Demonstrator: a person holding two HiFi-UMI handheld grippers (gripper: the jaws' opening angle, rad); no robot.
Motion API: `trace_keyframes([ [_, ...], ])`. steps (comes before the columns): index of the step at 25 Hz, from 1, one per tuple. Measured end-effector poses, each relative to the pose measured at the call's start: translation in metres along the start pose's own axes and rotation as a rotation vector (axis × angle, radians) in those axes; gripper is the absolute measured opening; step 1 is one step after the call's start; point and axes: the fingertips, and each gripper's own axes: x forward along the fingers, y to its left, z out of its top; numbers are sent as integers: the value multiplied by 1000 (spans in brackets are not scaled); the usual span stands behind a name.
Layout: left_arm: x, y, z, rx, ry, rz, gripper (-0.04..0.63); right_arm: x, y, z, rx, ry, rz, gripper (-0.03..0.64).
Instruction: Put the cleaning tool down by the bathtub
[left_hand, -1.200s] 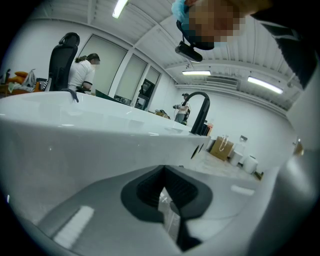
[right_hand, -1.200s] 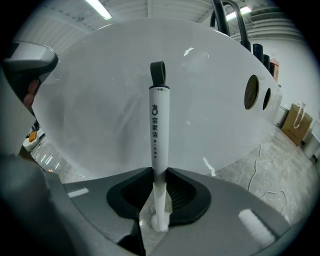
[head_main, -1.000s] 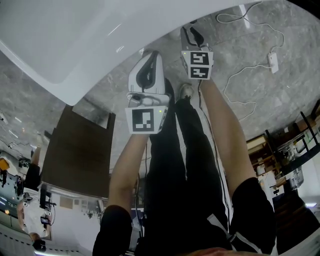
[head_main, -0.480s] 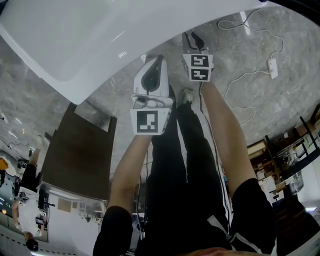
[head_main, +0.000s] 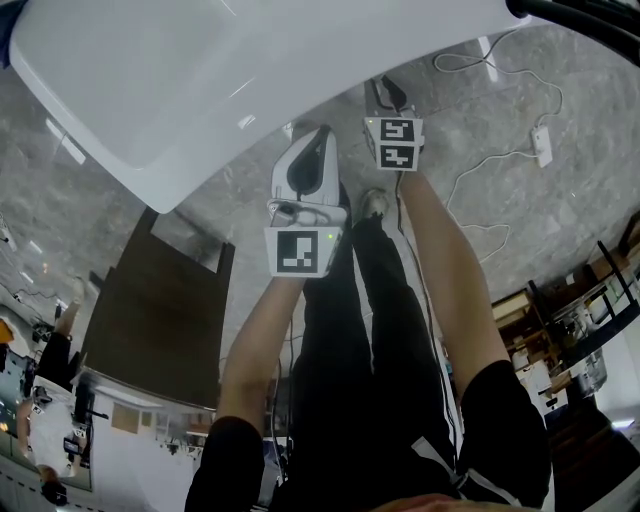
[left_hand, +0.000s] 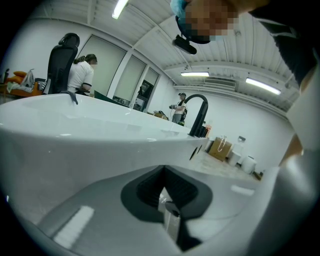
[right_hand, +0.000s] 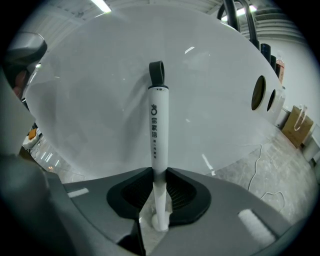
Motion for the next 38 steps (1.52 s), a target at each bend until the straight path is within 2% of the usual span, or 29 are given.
trace_keyframes([
  [17, -3, 6, -3, -18, 17, 2, 8, 6, 4, 5, -5, -9, -4, 86],
  [24, -3, 8, -1, -11, 6, 11, 8, 6, -1, 2, 49, 16, -17, 109],
  [38, -11, -2, 11, 7, -2, 9, 8, -25, -6, 3, 58, 14, -23, 120],
])
